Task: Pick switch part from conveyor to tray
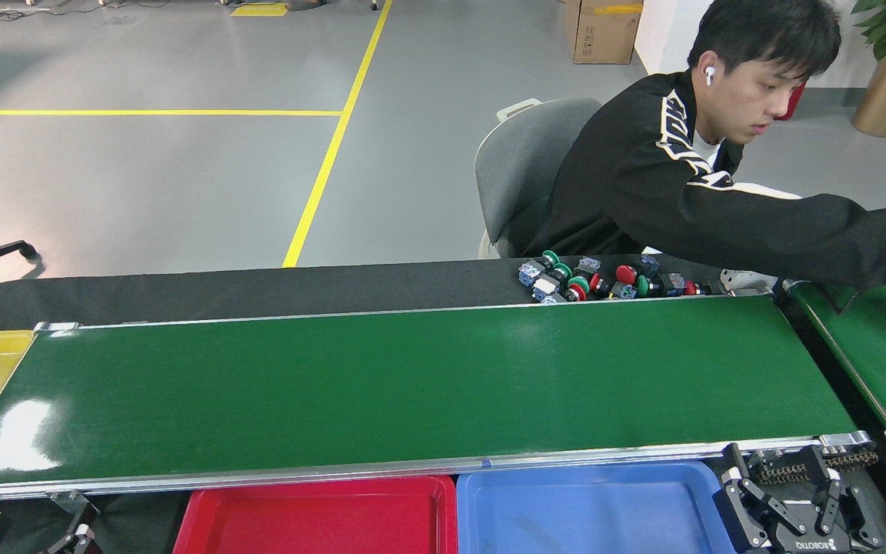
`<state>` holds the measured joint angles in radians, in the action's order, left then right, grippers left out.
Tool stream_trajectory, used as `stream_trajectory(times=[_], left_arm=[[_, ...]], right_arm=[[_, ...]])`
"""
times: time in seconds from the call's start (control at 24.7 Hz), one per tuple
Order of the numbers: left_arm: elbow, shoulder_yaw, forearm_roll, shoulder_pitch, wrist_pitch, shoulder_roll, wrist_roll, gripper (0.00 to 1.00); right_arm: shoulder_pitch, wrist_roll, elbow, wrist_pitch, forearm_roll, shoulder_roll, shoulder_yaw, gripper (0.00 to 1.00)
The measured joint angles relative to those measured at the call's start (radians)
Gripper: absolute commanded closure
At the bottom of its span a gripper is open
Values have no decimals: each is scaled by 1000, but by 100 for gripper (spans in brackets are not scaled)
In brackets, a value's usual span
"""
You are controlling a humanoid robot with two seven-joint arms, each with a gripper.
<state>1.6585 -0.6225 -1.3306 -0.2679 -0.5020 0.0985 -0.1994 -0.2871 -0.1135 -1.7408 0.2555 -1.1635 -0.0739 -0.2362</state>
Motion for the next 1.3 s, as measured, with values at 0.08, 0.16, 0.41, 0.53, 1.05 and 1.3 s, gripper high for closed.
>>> stream_trajectory(times=[0.08,0.16,0.41,0.53,1.05,1.3], left_arm=[[1,0,1,0,-4,6,4,0],[2,-1,3,0,-8,8,22,0],[9,-1,7,0,-13,10,41,0],[9,-1,7,0,-15,11,43,0],[-5,-1,7,4,-15,6,43,0],[-1,-1,7,7,-15,6,43,0]], right_arm=[[0,-2,7,11,10,0,0,1],[0,-3,9,17,32,0,0,1],[0,-8,9,15,66,0,-1,1],[0,-8,9,1,66,0,0,1],[-2,-5,22,-9,74,0,-1,1],[-2,-4,27,-7,70,0,-1,1]])
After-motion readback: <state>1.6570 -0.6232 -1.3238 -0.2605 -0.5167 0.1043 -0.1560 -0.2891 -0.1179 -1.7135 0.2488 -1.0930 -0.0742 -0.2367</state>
